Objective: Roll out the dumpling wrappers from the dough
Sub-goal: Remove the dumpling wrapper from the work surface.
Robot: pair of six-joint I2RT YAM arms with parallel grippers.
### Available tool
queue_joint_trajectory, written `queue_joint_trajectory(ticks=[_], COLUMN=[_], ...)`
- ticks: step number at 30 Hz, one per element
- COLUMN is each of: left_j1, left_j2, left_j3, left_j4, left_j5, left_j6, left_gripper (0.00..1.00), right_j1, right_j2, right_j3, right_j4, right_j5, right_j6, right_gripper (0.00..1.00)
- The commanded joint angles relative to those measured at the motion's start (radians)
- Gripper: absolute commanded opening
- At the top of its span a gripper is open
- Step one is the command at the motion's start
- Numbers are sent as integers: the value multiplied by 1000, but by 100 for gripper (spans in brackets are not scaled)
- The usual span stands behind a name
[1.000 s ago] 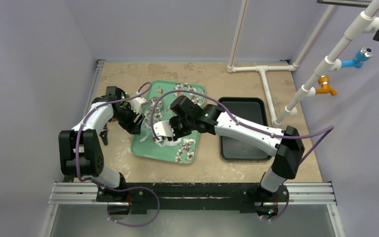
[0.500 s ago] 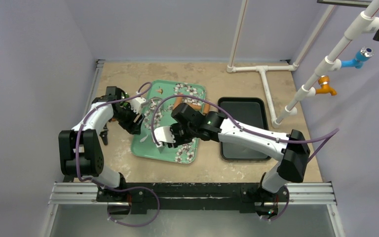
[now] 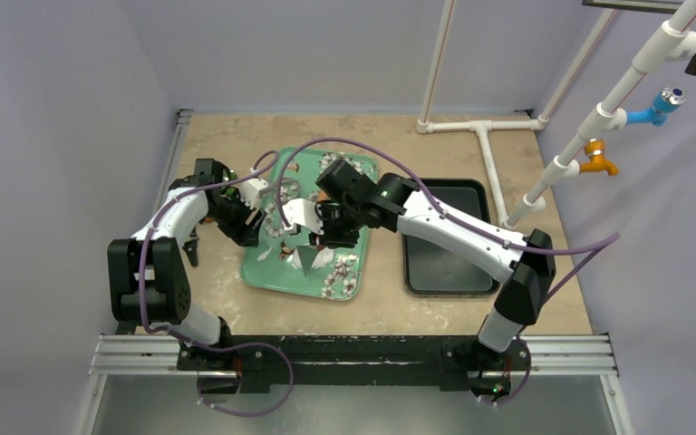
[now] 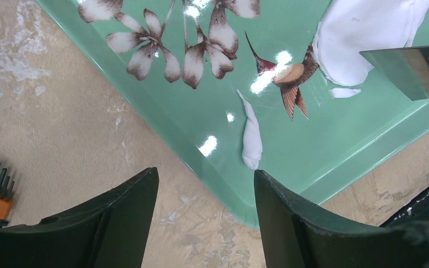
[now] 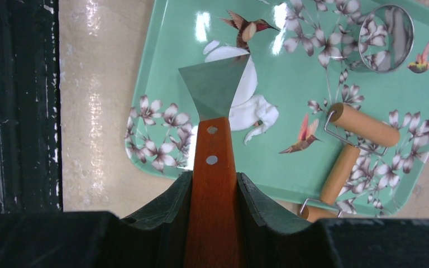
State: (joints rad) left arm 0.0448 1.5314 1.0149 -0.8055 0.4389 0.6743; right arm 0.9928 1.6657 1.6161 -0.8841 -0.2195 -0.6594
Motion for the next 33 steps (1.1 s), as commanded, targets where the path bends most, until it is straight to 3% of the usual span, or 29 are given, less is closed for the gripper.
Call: queue_joint_trajectory(ticks=[1,33], left_j1=[7,8], left_j2=[-3,-13], left_j3=[-3,-10], left_j4=[-3,1], left_j5=[35,35], left_j6=[21,26], left_gripper=[63,64], right_j1=[9,6], right_j2=[56,210], right_j3=[130,219], right_j4=[-58,-68], right_j5=[-13,15], right_j6=[-39,-74], right_gripper=[0,0])
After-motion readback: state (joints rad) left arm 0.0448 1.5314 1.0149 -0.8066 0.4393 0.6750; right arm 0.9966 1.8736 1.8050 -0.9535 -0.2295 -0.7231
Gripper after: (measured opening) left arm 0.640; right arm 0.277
